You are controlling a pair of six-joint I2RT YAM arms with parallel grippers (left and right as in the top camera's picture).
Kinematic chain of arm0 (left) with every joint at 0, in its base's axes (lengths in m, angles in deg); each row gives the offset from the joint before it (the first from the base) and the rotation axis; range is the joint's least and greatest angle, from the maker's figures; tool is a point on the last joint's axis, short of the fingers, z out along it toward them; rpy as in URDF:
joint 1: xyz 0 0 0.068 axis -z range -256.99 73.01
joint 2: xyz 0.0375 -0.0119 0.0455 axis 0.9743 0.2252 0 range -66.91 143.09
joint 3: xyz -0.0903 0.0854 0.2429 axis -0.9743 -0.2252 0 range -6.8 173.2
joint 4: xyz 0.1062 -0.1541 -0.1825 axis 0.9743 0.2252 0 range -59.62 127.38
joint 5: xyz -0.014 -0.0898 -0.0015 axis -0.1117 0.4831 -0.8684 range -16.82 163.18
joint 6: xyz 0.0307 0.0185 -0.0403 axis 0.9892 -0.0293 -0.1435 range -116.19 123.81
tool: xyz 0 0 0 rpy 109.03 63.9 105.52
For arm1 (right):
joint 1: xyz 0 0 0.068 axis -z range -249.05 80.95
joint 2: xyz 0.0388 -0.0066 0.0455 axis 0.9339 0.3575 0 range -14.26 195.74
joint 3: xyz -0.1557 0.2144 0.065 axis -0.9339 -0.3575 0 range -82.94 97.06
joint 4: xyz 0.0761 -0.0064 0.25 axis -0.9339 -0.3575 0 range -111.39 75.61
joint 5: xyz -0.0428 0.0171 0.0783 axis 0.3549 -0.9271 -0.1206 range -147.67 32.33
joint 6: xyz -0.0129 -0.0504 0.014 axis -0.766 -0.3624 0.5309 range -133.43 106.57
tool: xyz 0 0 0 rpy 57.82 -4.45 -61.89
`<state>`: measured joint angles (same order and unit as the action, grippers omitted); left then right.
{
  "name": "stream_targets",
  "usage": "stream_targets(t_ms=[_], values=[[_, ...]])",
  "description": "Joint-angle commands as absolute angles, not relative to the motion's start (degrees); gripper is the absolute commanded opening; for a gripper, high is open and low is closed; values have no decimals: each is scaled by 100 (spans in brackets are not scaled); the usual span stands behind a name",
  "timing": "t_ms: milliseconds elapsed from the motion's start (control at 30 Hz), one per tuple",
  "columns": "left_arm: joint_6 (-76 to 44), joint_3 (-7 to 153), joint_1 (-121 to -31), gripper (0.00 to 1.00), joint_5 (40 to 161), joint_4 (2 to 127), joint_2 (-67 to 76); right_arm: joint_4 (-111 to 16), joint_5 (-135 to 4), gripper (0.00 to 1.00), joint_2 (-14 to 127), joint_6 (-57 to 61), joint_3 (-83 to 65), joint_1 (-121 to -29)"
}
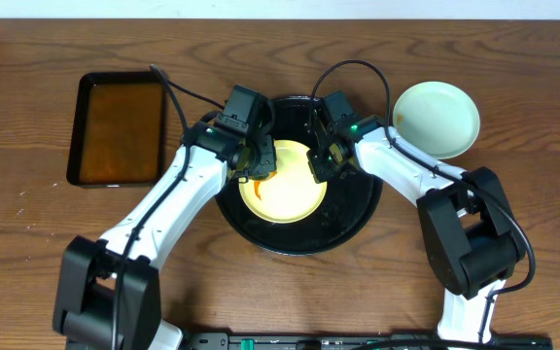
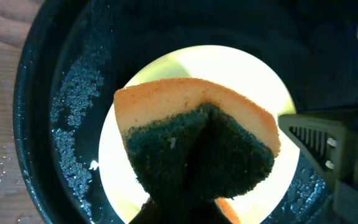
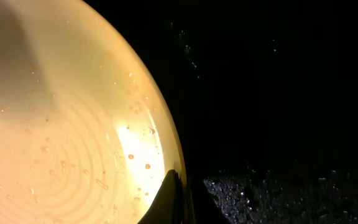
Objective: Clean dirty plates on tray and stack at the side
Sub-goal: 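Scrub the yellow plate with the left gripper's sponge while right holds rim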
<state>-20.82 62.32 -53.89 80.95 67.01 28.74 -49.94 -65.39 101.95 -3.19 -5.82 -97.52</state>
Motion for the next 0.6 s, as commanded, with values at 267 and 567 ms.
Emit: stream_targets(t_ms=[267, 567], values=[[-3644, 6175, -5256, 8, 8178, 6510, 3775, -4935, -6207, 1, 10417, 695, -689, -9787], [-3741, 6175, -4823, 8, 8156, 5912, 4044, -4931, -6118, 1, 10417, 972, -689, -9824]])
